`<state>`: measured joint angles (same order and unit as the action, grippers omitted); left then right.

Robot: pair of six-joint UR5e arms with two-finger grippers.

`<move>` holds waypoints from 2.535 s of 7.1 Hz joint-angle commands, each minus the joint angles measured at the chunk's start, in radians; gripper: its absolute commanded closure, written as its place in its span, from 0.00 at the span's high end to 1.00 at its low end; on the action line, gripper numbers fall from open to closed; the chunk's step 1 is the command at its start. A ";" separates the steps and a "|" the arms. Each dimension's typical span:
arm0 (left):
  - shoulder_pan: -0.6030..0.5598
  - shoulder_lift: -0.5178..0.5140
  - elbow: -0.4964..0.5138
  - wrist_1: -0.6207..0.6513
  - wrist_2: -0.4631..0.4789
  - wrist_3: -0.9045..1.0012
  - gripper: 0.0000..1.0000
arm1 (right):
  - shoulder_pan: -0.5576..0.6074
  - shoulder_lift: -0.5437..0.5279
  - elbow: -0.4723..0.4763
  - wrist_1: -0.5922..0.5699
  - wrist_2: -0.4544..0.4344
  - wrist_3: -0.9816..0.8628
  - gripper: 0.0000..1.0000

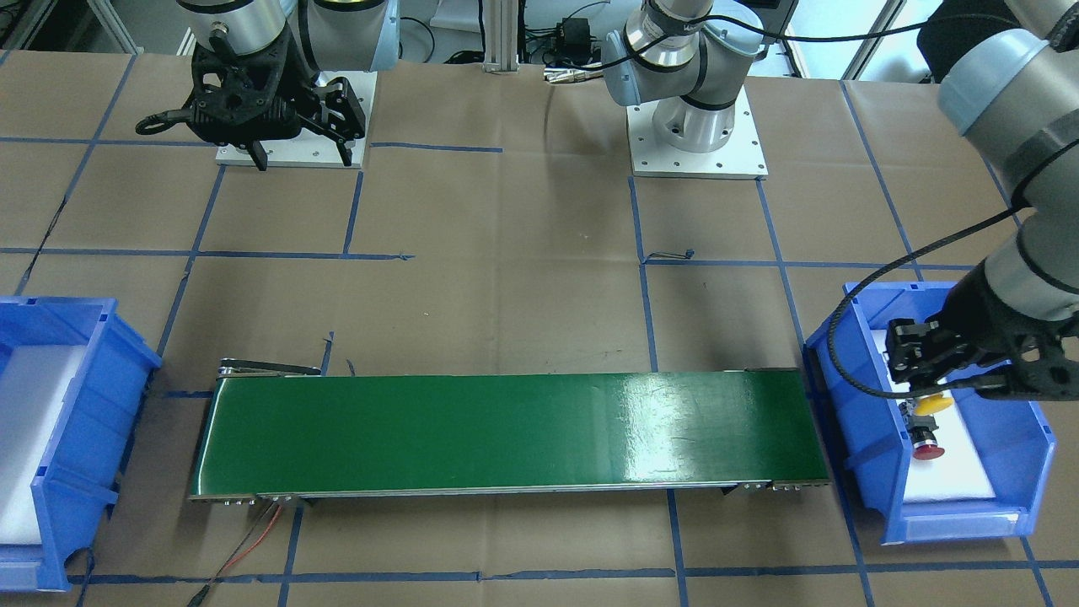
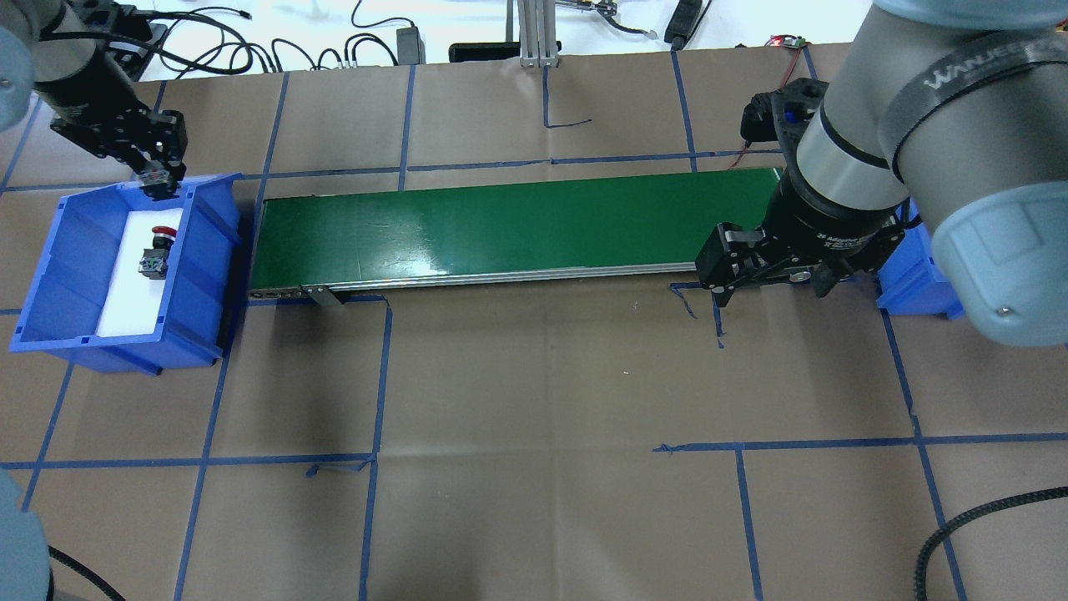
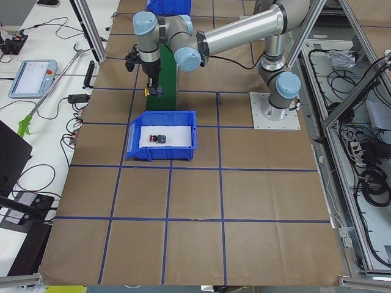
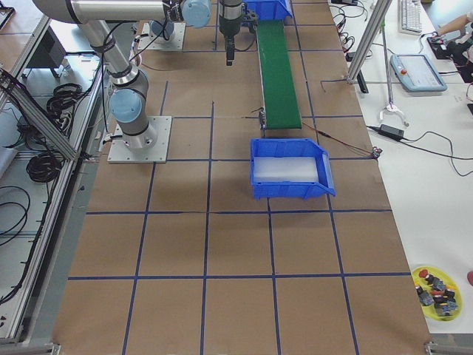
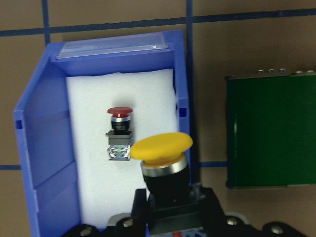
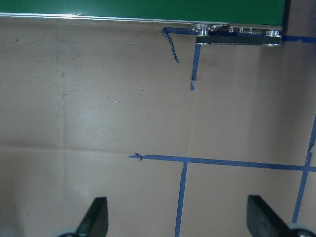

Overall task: Transport two buttons from left to right
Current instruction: 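Carry the yellow button onto the conveyor and release it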

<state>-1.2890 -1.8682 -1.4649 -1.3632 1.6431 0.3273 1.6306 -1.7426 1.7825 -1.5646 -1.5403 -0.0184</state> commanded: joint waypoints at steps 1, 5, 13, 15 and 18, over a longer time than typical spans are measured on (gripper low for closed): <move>-0.085 -0.061 -0.028 0.013 -0.006 -0.101 0.00 | 0.000 0.001 0.000 0.000 0.000 0.000 1.00; -0.179 -0.167 -0.044 0.134 -0.006 -0.142 0.00 | 0.000 0.001 0.000 -0.002 0.002 0.002 1.00; -0.174 -0.140 -0.181 0.346 -0.009 -0.114 1.00 | 0.000 0.000 0.000 -0.002 -0.001 0.002 1.00; -0.162 -0.102 -0.111 0.256 -0.012 -0.114 1.00 | 0.000 0.000 0.000 -0.002 0.000 0.002 1.00; -0.156 -0.068 0.160 -0.101 -0.013 -0.106 1.00 | 0.000 0.000 0.002 -0.003 -0.001 -0.002 1.00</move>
<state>-1.4456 -1.9458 -1.4131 -1.3281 1.6308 0.2162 1.6306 -1.7433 1.7823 -1.5666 -1.5408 -0.0186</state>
